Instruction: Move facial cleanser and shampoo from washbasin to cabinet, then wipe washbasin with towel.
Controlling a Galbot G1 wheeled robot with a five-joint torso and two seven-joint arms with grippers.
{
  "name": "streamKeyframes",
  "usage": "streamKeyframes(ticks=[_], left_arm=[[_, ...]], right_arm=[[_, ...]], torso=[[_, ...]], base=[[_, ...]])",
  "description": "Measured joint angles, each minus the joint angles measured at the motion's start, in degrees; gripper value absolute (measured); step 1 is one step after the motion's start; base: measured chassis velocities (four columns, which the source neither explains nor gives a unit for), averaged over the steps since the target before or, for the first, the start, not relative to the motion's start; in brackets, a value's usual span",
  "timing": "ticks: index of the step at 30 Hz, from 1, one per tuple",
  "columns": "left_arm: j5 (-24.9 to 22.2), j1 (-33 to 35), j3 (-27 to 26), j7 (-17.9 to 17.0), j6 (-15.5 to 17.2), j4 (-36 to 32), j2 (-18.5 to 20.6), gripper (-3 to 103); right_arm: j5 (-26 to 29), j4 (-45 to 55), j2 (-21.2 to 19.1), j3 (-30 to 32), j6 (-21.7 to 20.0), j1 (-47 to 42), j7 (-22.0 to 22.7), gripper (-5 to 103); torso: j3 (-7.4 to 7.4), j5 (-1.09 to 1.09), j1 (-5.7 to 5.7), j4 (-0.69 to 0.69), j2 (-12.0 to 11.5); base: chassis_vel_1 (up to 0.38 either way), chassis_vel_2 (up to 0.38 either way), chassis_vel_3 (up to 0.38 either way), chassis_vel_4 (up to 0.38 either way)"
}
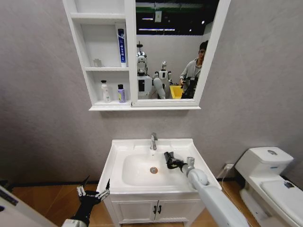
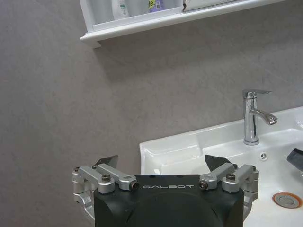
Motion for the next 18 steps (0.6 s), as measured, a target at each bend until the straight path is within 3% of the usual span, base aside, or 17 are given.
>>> streamKeyframes(ticks=[3, 12, 18], left_arm=[[0.01, 0.0, 0.01, -0.01, 0.0, 0.0, -0.01, 100], [0.04, -0.01, 0.04, -0.03, 0.0, 0.02, -0.02, 100], [0.04, -0.01, 0.04, -0.05, 0.0, 0.04, -0.03, 100]], right_arm=[[-2.84, -1.79, 0.21, -0.07, 0.01, 1.09, -0.42, 1], [-7.36, -2.34, -4.06, 2.39, -0.37, -0.44, -1.49, 1], [-8.16, -6.84, -1.15, 1.81, 0.67, 0.35, -1.91, 1]], torso=[[0.0, -0.03, 0.0, 0.01, 0.0], [-0.01, -0.03, 0.0, -0.04, 0.0], [0.0, -0.02, 0.0, -0.01, 0.0]], base=[[0.0, 0.0, 0.0, 0.0], [0.0, 0.0, 0.0, 0.0], [0.0, 0.0, 0.0, 0.0]])
